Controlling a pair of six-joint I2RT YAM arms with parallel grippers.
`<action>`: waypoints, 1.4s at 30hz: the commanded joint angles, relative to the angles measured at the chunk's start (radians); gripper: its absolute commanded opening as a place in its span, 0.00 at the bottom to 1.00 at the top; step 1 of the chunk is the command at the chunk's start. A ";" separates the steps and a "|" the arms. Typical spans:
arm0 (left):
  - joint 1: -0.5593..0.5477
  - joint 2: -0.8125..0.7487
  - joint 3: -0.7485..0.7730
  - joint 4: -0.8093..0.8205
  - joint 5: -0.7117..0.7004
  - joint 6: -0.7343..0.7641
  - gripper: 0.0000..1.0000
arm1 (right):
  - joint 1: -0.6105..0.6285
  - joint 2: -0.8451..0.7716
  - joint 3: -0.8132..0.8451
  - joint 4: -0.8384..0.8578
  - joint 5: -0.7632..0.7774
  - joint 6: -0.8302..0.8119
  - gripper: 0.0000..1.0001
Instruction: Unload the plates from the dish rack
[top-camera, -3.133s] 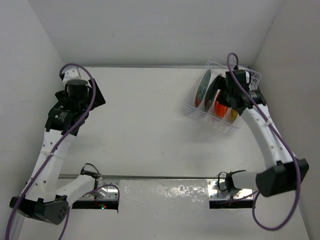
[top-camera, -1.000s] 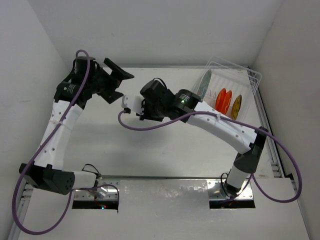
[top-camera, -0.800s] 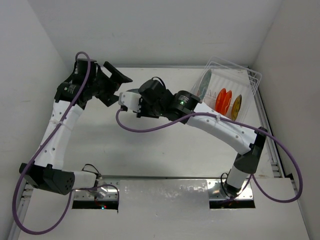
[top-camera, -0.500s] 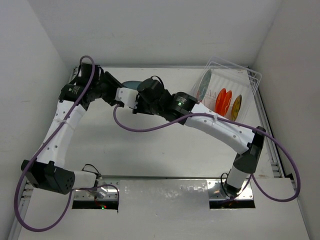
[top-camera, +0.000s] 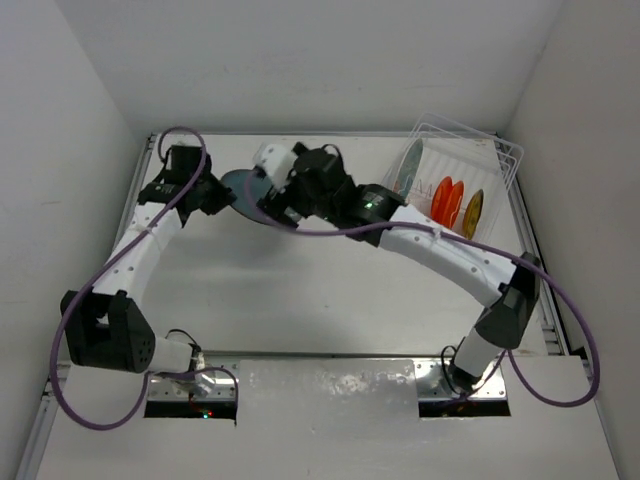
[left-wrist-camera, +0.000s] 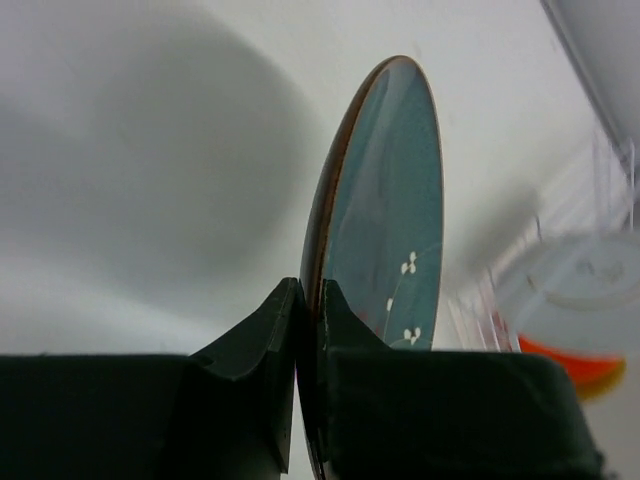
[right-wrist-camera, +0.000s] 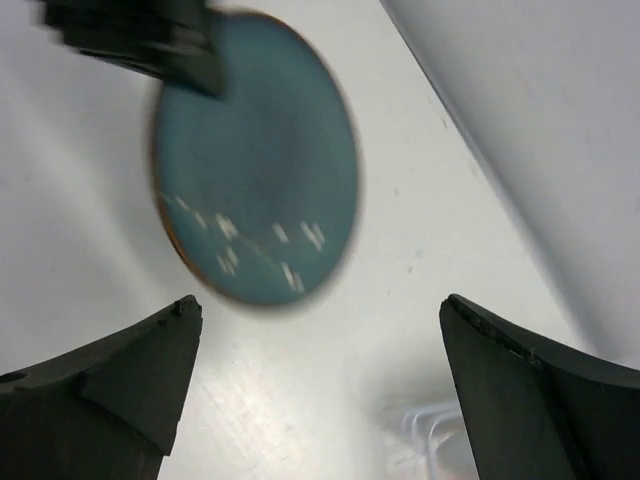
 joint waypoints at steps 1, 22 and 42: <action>0.166 0.026 -0.095 0.482 -0.082 0.052 0.00 | -0.133 -0.140 -0.015 0.006 0.040 0.354 0.99; 0.354 0.758 0.229 0.390 0.061 0.012 0.74 | -0.820 0.221 0.306 -0.330 -0.244 0.928 0.90; 0.354 0.238 0.318 -0.066 -0.108 0.252 1.00 | -0.739 0.197 0.241 -0.283 -0.087 1.025 0.00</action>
